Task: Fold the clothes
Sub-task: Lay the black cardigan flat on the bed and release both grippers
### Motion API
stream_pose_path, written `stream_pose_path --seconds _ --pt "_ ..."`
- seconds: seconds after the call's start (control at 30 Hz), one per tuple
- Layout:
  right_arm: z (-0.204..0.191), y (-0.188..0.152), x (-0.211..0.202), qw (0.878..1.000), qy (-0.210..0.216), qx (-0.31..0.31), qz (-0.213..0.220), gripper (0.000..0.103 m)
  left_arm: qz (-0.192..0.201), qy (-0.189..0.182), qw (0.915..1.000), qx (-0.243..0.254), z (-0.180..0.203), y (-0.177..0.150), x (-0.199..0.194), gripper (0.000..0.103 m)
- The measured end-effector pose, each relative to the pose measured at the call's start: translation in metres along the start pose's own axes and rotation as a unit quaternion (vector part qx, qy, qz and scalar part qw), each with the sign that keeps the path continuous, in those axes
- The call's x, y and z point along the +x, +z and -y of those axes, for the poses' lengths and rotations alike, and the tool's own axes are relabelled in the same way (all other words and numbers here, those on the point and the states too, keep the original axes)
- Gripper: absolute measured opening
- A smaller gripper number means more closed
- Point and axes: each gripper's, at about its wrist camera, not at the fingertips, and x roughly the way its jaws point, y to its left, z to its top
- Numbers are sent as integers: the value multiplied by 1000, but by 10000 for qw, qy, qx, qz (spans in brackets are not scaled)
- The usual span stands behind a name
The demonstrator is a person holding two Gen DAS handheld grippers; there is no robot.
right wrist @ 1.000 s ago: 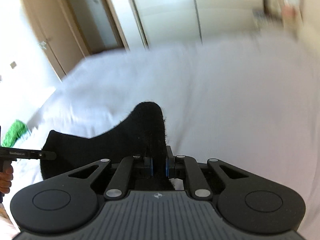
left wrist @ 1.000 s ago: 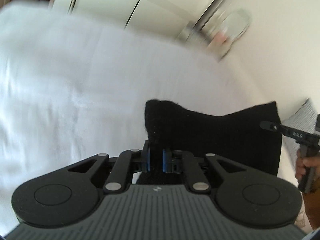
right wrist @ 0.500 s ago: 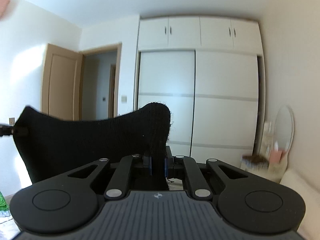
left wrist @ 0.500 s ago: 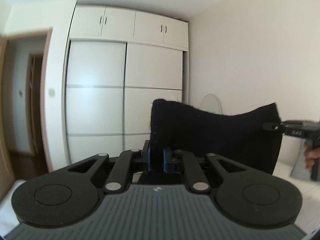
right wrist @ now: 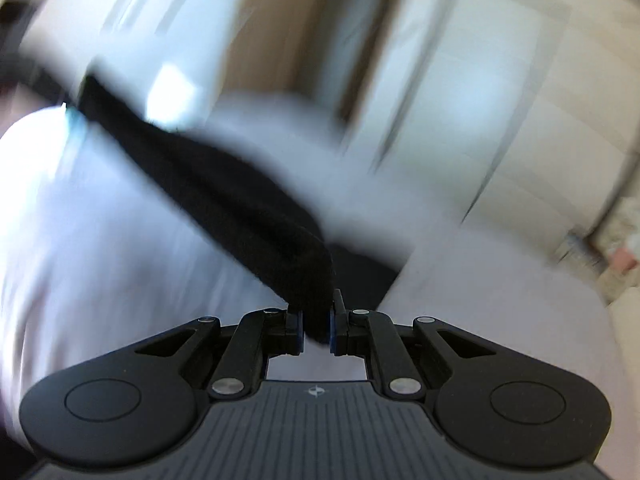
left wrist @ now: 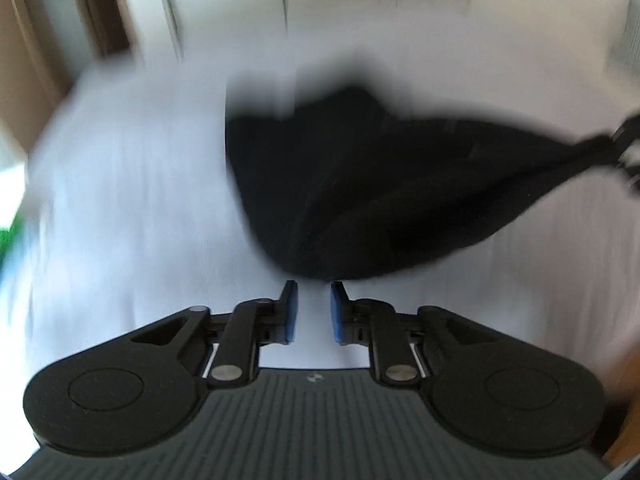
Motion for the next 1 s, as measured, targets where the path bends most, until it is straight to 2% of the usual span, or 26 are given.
stream_pose_path --seconds 0.03,0.07,0.13,0.17,0.2,0.23,0.27,0.3,0.33,0.37,0.43,0.5,0.6,0.67,0.73,0.8,0.87,0.93,1.0 --pt "-27 -26 8 9981 234 -182 -536 11 -458 43 9989 -27 9 -31 14 12" --pt "-52 -53 15 9927 473 -332 -1062 2 -896 77 9959 -61 18 -60 27 12" --pt "-85 -95 15 9784 857 -257 -1861 2 -1386 61 9893 -443 27 -100 33 12" --pt "-92 -109 9 9740 945 -74 -2060 3 -1399 11 9879 -669 30 -109 29 12" --pt "-98 -120 2 9695 1022 131 -2224 10 -1391 -42 9862 -897 32 -117 25 13" --pt "-102 -124 -7 9675 1054 449 -2256 15 -1326 -99 9847 -1130 29 -117 25 13" --pt "-95 -127 -12 9652 1043 883 -2228 27 -1255 -156 9826 -1364 25 -117 25 16" --pt "-88 -129 -17 9607 1037 1343 -2198 34 -1169 -264 9794 -1623 23 -111 23 16" --pt "-81 -131 -18 9518 1048 1896 -2170 36 -1082 -377 9747 -1917 19 -106 25 16" --pt "-70 -133 -18 9399 1061 2459 -2120 37 -995 -489 9689 -2212 16 -101 27 18" --pt "-40 -135 -8 9041 1166 3649 -1893 41 -817 -711 9540 -2794 8 -91 32 27" --pt "-22 -138 3 8525 1326 4778 -1651 49 -747 -899 9345 -3361 -3 -91 52 30" --pt "-5 -151 23 7706 1552 6024 -1385 49 -723 -1128 9019 -4106 -26 -88 75 31" --pt "-4 -161 39 7337 1515 6494 -1307 50 -724 -1230 8849 -4434 -36 -90 95 41" --pt "-4 -168 53 7120 1454 6747 -1292 50 -725 -1328 8669 -4750 -46 -93 115 41" --pt "-5 -174 68 6973 1407 6911 -1280 52 -806 -1424 8524 -4966 -51 -95 134 41" --pt "-8 -179 87 6860 1299 7036 -1321 53 -889 -1519 8375 -5173 -55 -98 152 42" --pt "-13 -186 109 6755 1145 7138 -1453 61 -1036 -1630 8265 -5288 -52 -98 165 42" --pt "-18 -193 128 6652 993 7224 -1608 65 -1186 -1741 8151 -5397 -49 -99 177 43"
